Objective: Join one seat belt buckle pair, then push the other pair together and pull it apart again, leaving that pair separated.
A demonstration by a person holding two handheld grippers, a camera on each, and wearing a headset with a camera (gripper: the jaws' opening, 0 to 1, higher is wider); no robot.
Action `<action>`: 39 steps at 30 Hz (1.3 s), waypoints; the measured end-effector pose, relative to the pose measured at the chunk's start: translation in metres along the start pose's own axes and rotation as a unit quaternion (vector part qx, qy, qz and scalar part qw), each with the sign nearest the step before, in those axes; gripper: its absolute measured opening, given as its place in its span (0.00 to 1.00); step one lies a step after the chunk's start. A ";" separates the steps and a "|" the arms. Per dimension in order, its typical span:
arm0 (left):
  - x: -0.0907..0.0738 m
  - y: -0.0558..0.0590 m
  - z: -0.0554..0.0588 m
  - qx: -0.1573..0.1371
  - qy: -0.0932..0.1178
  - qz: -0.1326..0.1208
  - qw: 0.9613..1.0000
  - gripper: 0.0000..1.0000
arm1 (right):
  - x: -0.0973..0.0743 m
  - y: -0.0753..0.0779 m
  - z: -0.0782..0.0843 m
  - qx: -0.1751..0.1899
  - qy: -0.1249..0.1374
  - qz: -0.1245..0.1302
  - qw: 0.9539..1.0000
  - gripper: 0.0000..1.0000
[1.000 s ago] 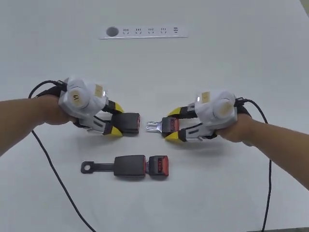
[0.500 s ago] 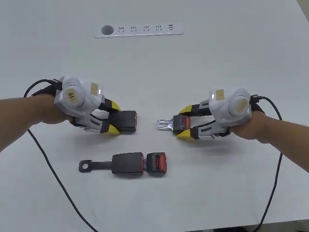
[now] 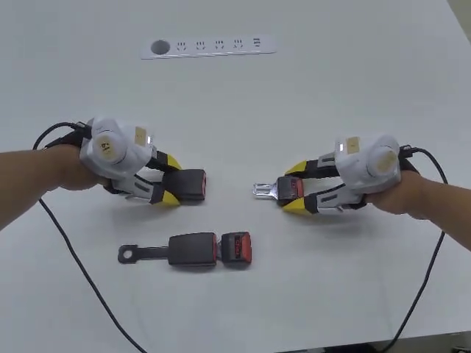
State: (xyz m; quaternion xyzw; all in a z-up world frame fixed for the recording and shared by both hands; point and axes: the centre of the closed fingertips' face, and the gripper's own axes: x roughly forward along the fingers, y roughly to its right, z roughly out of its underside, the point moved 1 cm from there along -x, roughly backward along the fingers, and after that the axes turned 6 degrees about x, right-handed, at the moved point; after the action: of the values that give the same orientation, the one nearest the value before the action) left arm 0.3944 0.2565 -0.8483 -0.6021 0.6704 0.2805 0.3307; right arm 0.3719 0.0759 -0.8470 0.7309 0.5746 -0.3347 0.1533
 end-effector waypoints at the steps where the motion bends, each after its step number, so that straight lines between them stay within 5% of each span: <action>1: 0.000 0.000 0.000 0.000 0.000 0.000 1.000 0.34 | -0.001 0.001 0.001 0.001 0.000 0.001 1.000 0.36; 25: 0.000 0.000 -0.001 0.010 -0.015 0.003 1.000 0.34 | -0.016 -0.001 0.014 -0.005 -0.017 0.010 1.000 0.37; 28: 0.000 0.000 -0.001 0.011 -0.022 0.004 1.000 0.34 | -0.016 -0.001 0.016 -0.031 -0.029 0.013 0.999 0.37; 35: 0.000 0.000 -0.002 0.011 -0.040 0.002 0.999 0.35 | -0.016 0.000 0.016 -0.029 -0.039 0.019 0.999 0.38; 39: -0.003 0.003 -0.006 -0.004 -0.033 0.000 0.999 0.43 | -0.017 0.000 0.013 -0.014 -0.035 0.028 0.999 0.40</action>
State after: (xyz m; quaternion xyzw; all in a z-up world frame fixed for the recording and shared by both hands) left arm 0.3907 0.2540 -0.8427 -0.5934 0.6582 0.3029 0.3505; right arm 0.3659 0.0552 -0.8452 0.7325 0.5528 -0.3471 0.1932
